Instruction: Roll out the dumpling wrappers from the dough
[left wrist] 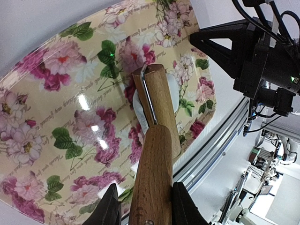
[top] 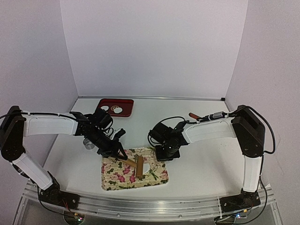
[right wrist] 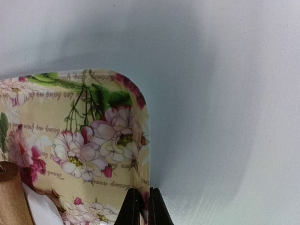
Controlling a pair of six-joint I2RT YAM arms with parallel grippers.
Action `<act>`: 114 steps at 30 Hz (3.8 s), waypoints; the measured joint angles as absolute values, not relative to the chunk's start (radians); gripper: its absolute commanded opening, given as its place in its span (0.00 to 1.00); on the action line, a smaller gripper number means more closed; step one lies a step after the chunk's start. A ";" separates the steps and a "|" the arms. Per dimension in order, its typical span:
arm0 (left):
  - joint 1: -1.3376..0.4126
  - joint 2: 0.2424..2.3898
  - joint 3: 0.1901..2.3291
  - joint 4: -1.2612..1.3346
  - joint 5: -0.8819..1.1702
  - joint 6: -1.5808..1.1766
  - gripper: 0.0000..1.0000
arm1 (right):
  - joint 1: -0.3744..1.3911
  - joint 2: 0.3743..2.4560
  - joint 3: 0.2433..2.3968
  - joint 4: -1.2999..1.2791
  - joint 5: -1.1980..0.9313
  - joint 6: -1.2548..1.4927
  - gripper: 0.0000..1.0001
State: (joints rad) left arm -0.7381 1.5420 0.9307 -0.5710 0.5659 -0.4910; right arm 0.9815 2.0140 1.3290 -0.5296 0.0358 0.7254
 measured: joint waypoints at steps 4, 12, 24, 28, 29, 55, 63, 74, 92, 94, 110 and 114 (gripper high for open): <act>-0.766 1.570 0.937 -0.526 0.567 -0.498 0.00 | 0.980 2.014 1.330 -0.541 0.044 0.719 0.00; -0.783 1.598 0.937 -0.463 0.582 -0.498 0.00 | 0.980 2.014 1.330 -0.542 0.045 0.719 0.00; -0.792 1.623 0.936 -0.406 0.604 -0.499 0.00 | 0.980 2.014 1.330 -0.542 0.045 0.719 0.00; -0.794 1.626 0.936 -0.398 0.604 -0.500 0.00 | 0.980 2.014 1.330 -0.542 0.046 0.719 0.00; -0.794 1.626 0.935 -0.395 0.604 -0.500 0.00 | 0.980 2.014 1.330 -0.542 0.046 0.719 0.00; -0.762 1.518 0.867 -0.440 0.569 -0.521 0.00 | 0.983 2.014 1.330 -0.520 0.032 0.732 0.00; -0.738 1.462 0.870 -0.550 0.532 -0.522 0.00 | 0.985 2.014 1.328 -0.520 0.038 0.745 0.00; -0.725 1.420 0.862 -0.611 0.502 -0.523 0.00 | 0.987 2.014 1.328 -0.521 0.043 0.756 0.00; -0.740 1.505 0.922 -0.619 0.515 -0.524 0.00 | 0.988 2.013 1.325 -0.534 0.066 0.761 0.00; -0.751 1.528 0.936 -0.608 0.520 -0.525 0.00 | 0.988 2.012 1.325 -0.540 0.070 0.763 0.00; -0.824 1.604 0.914 -0.399 0.543 -0.546 0.00 | 0.987 2.006 1.317 -0.555 0.085 0.780 0.00; -0.830 1.615 0.913 -0.374 0.548 -0.552 0.00 | 0.987 2.002 1.313 -0.557 0.087 0.786 0.00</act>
